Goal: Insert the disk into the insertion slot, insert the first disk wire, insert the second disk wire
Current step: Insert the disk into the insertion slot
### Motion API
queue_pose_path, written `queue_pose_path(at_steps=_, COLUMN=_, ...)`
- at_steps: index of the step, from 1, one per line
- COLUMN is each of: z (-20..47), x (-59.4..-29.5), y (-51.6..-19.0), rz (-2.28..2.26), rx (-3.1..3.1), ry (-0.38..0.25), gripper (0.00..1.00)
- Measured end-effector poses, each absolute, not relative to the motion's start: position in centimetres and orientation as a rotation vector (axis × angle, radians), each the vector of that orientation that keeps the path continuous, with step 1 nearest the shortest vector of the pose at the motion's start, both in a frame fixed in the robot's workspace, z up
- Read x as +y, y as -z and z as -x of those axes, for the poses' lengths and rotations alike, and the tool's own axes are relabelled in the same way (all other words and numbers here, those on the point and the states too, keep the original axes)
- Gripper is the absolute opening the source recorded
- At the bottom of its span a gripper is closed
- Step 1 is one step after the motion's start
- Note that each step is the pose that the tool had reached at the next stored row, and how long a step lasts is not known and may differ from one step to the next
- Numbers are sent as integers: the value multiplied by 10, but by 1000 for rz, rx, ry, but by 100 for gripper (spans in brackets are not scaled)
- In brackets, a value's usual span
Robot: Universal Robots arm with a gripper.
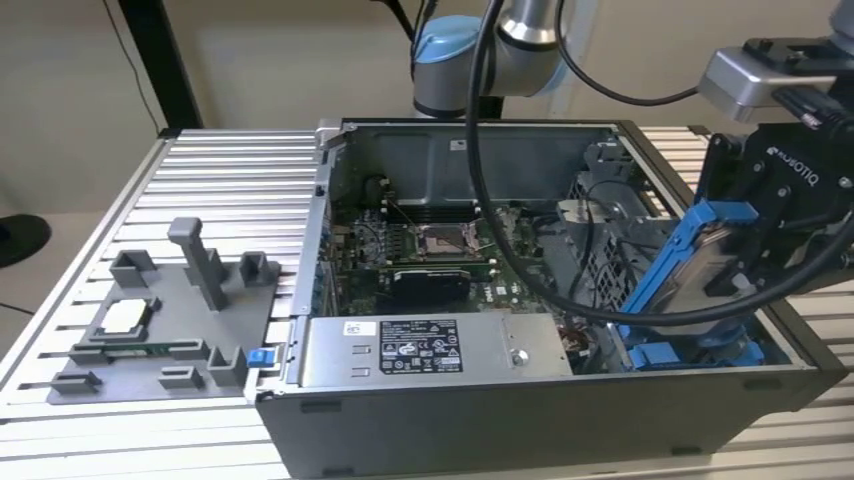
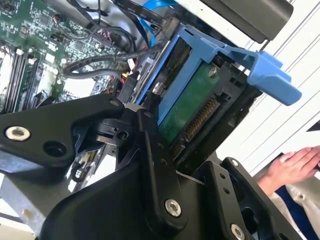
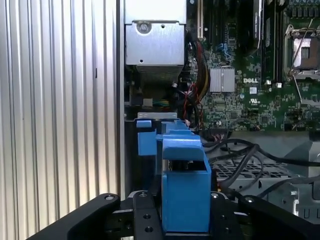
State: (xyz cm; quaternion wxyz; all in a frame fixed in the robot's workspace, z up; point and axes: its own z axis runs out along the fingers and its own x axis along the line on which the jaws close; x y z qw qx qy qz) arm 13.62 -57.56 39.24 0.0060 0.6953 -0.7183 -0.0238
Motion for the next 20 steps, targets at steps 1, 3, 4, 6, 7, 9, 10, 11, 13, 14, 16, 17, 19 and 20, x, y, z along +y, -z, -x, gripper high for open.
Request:
queue_pose_path(at_steps=1, z=-136, x=-576, y=-391, rz=-2175, rx=-2249, ry=74, gripper=0)
queue_pose_path(at_steps=3, z=-136, x=-576, y=-387, rz=-2173, rx=-2251, ry=75, gripper=0)
queue_pose_path(at_steps=4, z=-136, x=-576, y=-385, rz=-2173, rx=-2251, ry=75, gripper=0)
queue_pose_path(at_steps=6, z=-136, x=-576, y=-381, rz=-2172, rx=-2252, ry=75, gripper=0)
queue_pose_path(at_steps=7, z=-136, x=-576, y=-380, rz=-2171, rx=-2253, ry=75, gripper=0)
queue_pose_path(at_steps=9, z=-136, x=-576, y=-376, rz=-2171, rx=-2253, ry=75, gripper=0)
queue_pose_path(at_steps=10, z=-136, x=-576, y=-374, rz=-2171, rx=-2254, ry=74, gripper=0)
queue_pose_path(at_steps=11, z=-136, x=-576, y=-372, rz=-2170, rx=-2254, ry=75, gripper=0)
queue_pose_path(at_steps=13, z=-136, x=-576, y=-369, rz=-2170, rx=-2254, ry=75, gripper=0)
queue_pose_path(at_steps=14, z=-136, x=-576, y=-368, rz=-2170, rx=-2254, ry=75, gripper=0)
queue_pose_path(at_steps=16, z=-136, x=-576, y=-366, rz=-2170, rx=-2254, ry=74, gripper=0)
queue_pose_path(at_steps=17, z=-136, x=-576, y=-365, rz=-2170, rx=-2254, ry=75, gripper=0)
queue_pose_path(at_steps=19, z=-136, x=-576, y=-363, rz=-2170, rx=-2254, ry=75, gripper=0)
queue_pose_path(at_steps=20, z=-136, x=-576, y=-362, rz=-2170, rx=-2254, ry=75, gripper=0)
